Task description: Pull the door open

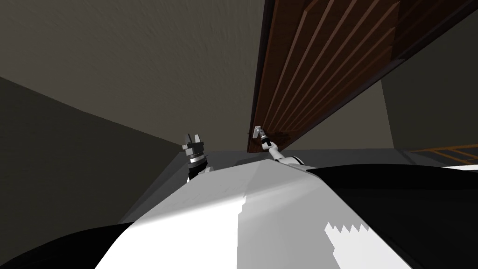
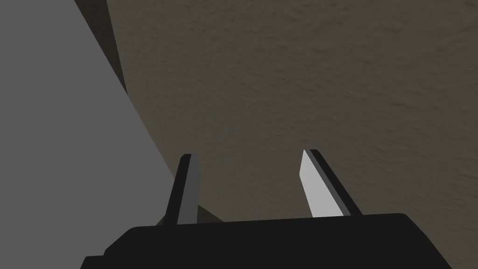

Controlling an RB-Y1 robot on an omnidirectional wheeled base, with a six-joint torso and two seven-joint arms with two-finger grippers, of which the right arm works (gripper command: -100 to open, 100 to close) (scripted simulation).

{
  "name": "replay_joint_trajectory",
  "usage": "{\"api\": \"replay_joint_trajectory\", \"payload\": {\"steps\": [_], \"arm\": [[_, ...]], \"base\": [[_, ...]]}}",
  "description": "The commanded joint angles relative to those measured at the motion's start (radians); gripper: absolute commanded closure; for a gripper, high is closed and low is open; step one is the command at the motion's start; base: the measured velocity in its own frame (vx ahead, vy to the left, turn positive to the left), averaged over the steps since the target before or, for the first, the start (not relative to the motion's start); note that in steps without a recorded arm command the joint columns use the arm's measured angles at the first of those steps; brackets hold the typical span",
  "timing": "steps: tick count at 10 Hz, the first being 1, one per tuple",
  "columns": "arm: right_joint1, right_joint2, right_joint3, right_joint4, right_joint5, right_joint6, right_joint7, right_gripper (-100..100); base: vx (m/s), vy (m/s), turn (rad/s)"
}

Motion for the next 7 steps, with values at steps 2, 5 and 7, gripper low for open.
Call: {"api": "replay_joint_trajectory", "payload": {"steps": [2,5,7], "arm": [[-0.005,0.0,0.002,-0.003,-0.05,-0.002,-0.07,100],[-0.008,0.0,0.006,-0.002,-0.116,0.004,-0.145,100],[-0.009,0.0,0.008,-0.001,-0.15,0.006,-0.194,100]], "base": [[-0.056,-0.028,0.054],[-0.071,-0.041,0.12],[-0.049,-0.028,0.075]]}}
